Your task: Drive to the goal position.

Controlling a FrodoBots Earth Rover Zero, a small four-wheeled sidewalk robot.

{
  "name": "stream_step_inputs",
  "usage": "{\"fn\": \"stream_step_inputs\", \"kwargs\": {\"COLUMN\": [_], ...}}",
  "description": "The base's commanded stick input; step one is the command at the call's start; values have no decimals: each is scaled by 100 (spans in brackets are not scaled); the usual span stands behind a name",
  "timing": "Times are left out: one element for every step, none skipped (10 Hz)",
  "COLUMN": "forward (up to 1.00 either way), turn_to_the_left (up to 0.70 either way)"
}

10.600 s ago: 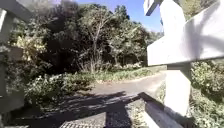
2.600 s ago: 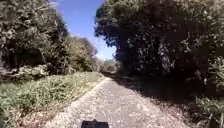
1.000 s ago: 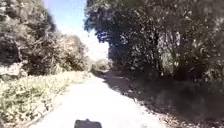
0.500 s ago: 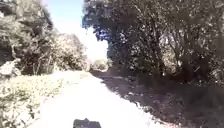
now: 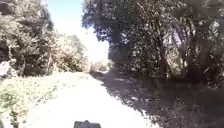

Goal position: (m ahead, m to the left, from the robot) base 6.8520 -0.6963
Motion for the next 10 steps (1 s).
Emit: {"fn": "stream_step_inputs", "kwargs": {"forward": [50, 50, 50, 50, 50, 50, 50, 50, 50, 50], "turn_to_the_left": [0, 0, 0, 0, 0, 0, 0, 0, 12, 27]}}
